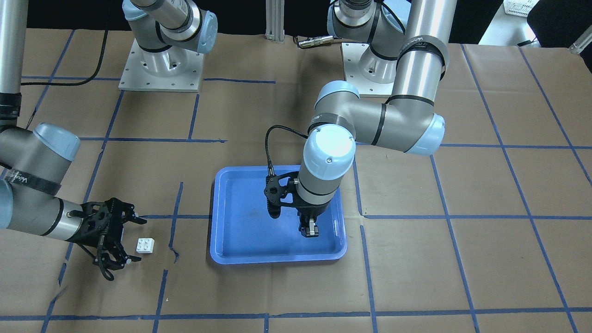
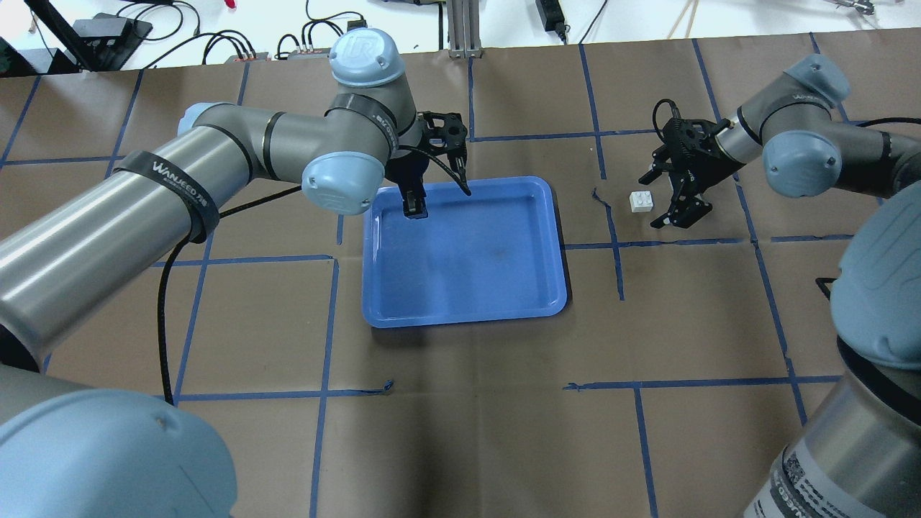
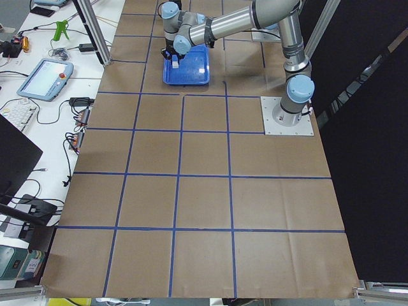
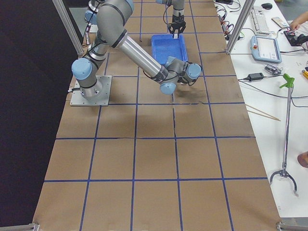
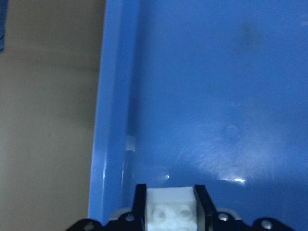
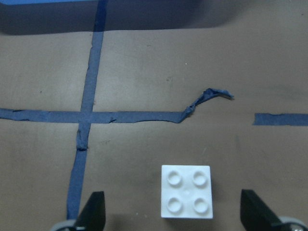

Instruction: Assemble white blocks and place on blue tray

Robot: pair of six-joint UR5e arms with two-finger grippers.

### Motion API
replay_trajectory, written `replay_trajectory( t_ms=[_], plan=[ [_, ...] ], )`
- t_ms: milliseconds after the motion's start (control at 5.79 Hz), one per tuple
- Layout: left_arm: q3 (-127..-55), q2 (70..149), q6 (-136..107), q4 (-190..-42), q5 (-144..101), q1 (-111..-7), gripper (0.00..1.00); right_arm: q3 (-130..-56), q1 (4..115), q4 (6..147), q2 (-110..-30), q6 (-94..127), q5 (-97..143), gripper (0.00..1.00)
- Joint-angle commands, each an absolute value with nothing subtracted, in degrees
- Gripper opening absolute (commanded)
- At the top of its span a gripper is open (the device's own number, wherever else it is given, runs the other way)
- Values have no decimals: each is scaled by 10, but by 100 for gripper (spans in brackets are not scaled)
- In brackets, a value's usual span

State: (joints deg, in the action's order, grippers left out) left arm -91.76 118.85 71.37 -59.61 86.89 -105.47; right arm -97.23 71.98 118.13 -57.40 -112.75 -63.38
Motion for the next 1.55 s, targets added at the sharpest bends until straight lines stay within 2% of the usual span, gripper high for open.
replay_trajectory(
  t_ms=[0,173,518,691,864,1382],
  plan=[
    [-957,1193,716,-565,869,-1078,19,-971,720,1194,-574,-1129,-633,60],
    [-964,1196,716,-563,869,-1079,19,-971,720,1194,-574,-1129,-633,55],
    [-966,1201,715,-547,868,-1080,22,-967,720,1193,-576,-1132,-633,38],
    [-965,1208,715,-541,868,-1080,38,-966,720,1193,-576,-1135,-633,33],
    [-966,1210,715,-542,867,-1080,95,-965,720,1193,-577,-1135,-633,30],
    [-952,1187,690,-555,870,-1080,98,-919,723,1178,-605,-1074,-635,25]
  ],
)
